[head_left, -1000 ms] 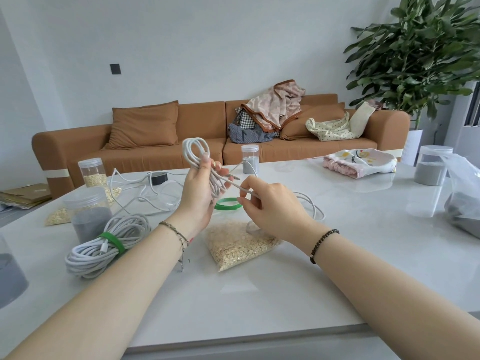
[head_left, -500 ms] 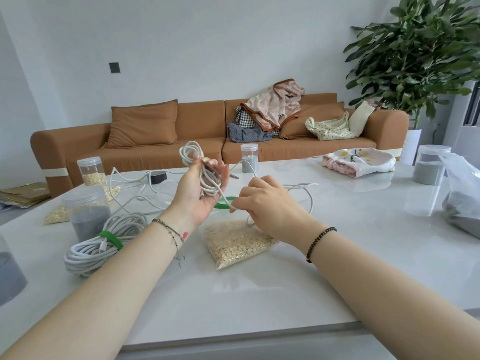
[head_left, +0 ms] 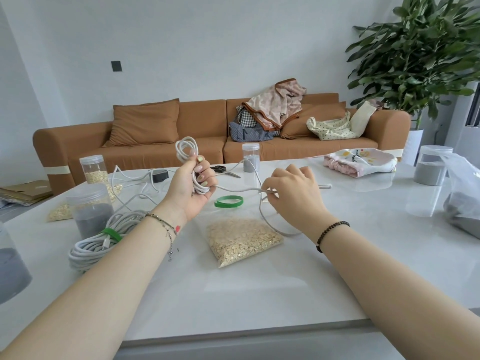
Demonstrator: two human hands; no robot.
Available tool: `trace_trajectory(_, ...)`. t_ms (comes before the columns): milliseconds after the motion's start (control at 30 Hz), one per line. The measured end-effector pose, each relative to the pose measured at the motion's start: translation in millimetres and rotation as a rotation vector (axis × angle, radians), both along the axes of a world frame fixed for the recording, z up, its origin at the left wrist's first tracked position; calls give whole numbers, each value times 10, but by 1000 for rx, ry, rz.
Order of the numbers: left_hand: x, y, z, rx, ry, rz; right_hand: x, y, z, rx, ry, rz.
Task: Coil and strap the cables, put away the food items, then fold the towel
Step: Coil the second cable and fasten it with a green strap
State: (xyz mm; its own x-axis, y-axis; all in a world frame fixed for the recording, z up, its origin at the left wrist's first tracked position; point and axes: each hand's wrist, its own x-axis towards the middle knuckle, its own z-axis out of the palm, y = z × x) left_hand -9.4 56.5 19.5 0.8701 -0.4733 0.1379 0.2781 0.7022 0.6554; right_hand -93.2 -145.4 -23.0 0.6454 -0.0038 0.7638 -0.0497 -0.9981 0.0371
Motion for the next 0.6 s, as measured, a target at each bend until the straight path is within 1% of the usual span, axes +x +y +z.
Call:
trace_trajectory(100, 27, -14, -43, 39, 0, 59, -27, -101, 42, 47, 64, -89)
trace_trajectory(233, -27, -62, -63, 77, -28, 15, -47, -311, 92, 126, 107, -234)
trace_trajectory(333, -69, -91, -69, 127, -61, -16, -32, -422, 84, 136, 115, -329)
trace_trajectory(367, -73, -85, -66, 147, -78, -23, -33, -484, 78, 164, 123, -359)
trace_trajectory(433, -68, -49, -44, 174, -101, -25, -61, -667, 67, 289, 148, -420)
trace_trajectory(500, -38, -4, -21, 148, -85, -17, -103, -834, 33, 415, 161, -444)
trace_trajectory(533, -27, -6, -20, 140, -79, -15, -108, -873, 18, 444, 149, -437)
trace_trajectory(600, -34, -54, -37, 152, -82, -36, -87, -840, 22, 401, 162, -395)
